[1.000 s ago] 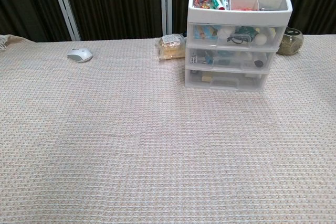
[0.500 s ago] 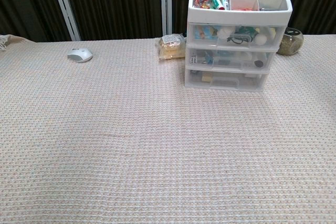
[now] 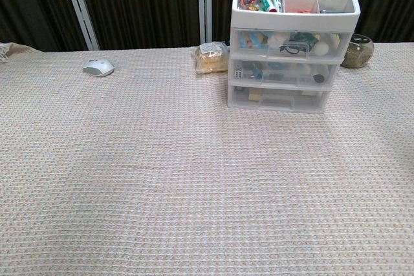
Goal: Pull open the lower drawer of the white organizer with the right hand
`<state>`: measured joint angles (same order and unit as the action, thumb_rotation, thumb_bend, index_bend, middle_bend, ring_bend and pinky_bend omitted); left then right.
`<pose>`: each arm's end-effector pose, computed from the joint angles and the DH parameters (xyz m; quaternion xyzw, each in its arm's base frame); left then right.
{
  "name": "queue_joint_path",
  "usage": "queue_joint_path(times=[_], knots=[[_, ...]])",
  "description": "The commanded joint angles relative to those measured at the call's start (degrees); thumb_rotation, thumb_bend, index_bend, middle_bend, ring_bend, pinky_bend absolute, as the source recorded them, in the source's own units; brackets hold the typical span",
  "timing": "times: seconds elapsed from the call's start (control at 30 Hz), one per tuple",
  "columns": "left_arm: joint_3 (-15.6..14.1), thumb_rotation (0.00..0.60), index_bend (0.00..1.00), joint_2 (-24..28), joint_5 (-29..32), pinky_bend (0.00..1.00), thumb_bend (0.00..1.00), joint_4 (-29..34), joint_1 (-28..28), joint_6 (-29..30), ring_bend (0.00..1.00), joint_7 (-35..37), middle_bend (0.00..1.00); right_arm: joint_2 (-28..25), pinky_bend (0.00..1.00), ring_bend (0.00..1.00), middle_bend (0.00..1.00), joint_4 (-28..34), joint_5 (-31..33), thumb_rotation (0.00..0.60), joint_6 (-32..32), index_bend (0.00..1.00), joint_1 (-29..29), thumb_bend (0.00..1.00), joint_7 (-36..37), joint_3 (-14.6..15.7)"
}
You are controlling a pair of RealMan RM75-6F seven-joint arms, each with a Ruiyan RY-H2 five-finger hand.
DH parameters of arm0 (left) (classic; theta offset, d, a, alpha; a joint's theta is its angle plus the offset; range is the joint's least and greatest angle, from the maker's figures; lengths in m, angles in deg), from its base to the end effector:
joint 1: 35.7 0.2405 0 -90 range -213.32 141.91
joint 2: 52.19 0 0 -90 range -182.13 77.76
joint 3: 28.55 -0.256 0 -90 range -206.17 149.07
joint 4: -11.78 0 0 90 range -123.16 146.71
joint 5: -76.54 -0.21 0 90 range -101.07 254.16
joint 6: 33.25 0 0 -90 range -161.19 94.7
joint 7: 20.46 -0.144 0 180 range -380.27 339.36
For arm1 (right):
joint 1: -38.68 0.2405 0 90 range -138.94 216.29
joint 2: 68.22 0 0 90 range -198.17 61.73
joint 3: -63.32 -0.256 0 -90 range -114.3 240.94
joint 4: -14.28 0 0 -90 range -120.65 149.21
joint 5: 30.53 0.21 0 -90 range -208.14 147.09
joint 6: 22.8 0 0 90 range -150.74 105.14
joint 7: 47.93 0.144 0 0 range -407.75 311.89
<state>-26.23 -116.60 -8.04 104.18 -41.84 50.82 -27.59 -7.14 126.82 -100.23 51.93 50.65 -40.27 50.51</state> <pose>-0.3112 0.1859 0.1551 -0.6185 -0.3582 -0.3488 0.6062 -0.2387 -0.2366 0.1539 0.4722 -0.5454 0.4980 0.4812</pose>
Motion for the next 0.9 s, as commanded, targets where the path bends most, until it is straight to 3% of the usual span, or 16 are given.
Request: queue_joint_path(times=[0.03,0.3,0.43,0.6,0.9], knots=[[0.0,0.600,0.00,0.0,0.0,0.00,0.32,0.0,0.0,0.0,0.00,0.0,0.00,-1.0,0.63,0.81,0.76,4.9,7.0,0.600,-7.0,0.22,3.0,0.15,3.3,-2.0],[0.0,0.600,0.00,0.1,0.0,0.00,0.32,0.0,0.0,-0.1,0.00,0.2,0.00,1.8,0.64,0.84,0.80,8.3,17.1,0.600,-13.6,0.19,8.0,0.28,5.6,-4.8],[-0.1,0.600,0.00,0.2,-0.1,0.00,0.32,-0.1,-0.1,-0.2,0.00,0.6,0.00,5.1,0.64,0.84,0.80,9.1,26.0,0.600,-18.3,0.19,11.9,0.29,8.7,-6.9],[-0.1,0.600,0.00,0.2,-0.2,0.00,0.32,-0.2,-0.1,-0.3,0.00,0.8,0.00,8.0,0.64,0.84,0.80,9.1,31.3,0.600,-18.9,0.19,14.4,0.30,9.3,-7.8],[0.0,0.600,0.00,0.3,-0.1,0.00,0.32,-0.2,-0.2,-0.5,0.00,0.8,0.00,16.5,0.64,0.84,0.80,2.4,44.4,0.600,-22.3,0.19,20.8,0.31,13.8,-11.7]])
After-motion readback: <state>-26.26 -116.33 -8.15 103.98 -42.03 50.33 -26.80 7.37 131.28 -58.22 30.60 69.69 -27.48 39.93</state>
